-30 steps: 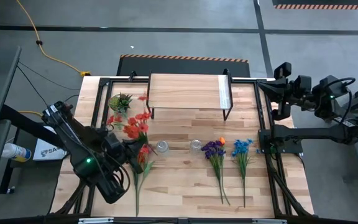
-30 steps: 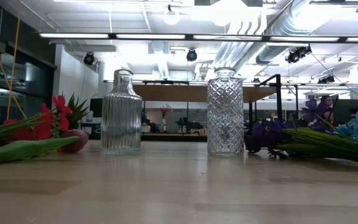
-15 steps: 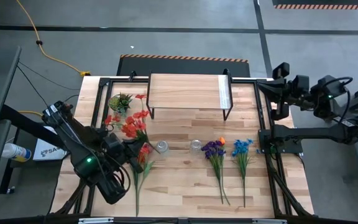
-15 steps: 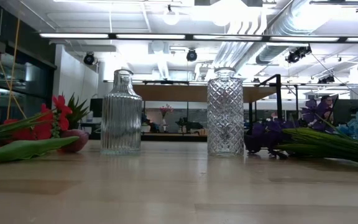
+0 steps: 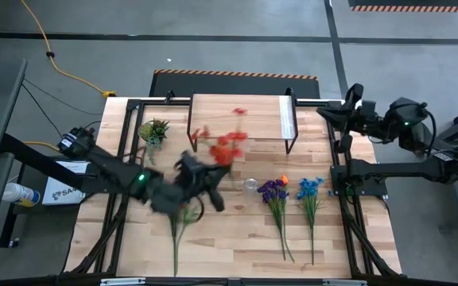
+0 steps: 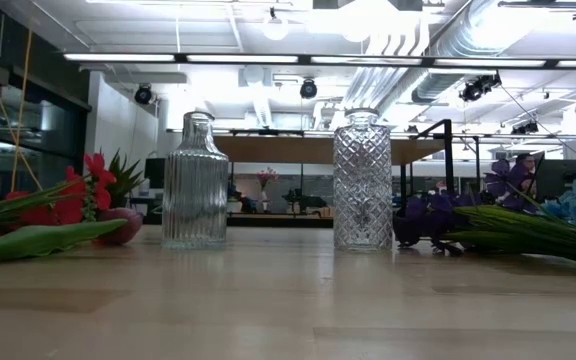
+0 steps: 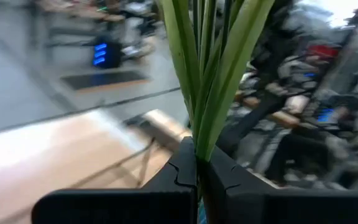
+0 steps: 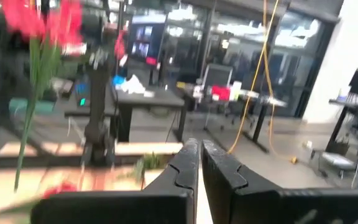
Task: Pick and place flowers into a vace then onto a shelf
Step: Put the left orange flowers into the right transparent vase
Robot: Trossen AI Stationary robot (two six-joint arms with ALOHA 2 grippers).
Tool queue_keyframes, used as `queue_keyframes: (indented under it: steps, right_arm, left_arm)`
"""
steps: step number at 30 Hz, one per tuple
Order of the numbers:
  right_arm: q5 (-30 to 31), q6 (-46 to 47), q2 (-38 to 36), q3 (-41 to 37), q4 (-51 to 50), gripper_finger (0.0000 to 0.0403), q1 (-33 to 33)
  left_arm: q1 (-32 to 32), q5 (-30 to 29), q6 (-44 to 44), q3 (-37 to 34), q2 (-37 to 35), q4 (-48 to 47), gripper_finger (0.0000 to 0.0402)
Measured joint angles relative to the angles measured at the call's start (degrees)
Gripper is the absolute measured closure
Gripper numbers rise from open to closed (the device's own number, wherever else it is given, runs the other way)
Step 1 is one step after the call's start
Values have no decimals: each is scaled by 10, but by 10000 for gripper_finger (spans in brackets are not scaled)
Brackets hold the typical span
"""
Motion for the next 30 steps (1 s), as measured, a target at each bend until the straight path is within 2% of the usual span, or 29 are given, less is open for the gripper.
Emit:
queue_keyframes:
  steps: [3, 6, 9, 14, 20, 24, 30]
  right_arm:
    - [-10, 0, -7, 0, -50, 391, 0]
    - [-21, 0, -18, 0, -87, 391, 0]
    - [-23, 0, -33, 0, -102, 391, 0]
    - [-68, 14, -53, 0, -113, 391, 0]
    - [-100, 33, -61, 0, -151, 391, 0]
    - [-142, 41, -55, 0, -171, 391, 0]
    - [-186, 45, -48, 0, -165, 391, 0]
  left_arm:
    - [46, 83, 71, -7, 6, 91, 367]
    - [83, 136, 76, -9, 16, 92, 367]
    - [115, 218, 79, -10, 27, 104, 367]
    - [164, 342, 107, -9, 55, 216, 367]
    - [204, 424, 111, -8, 69, 260, 367]
    - [220, 484, 112, -9, 73, 279, 367]
    - [231, 535, 136, -9, 71, 326, 367]
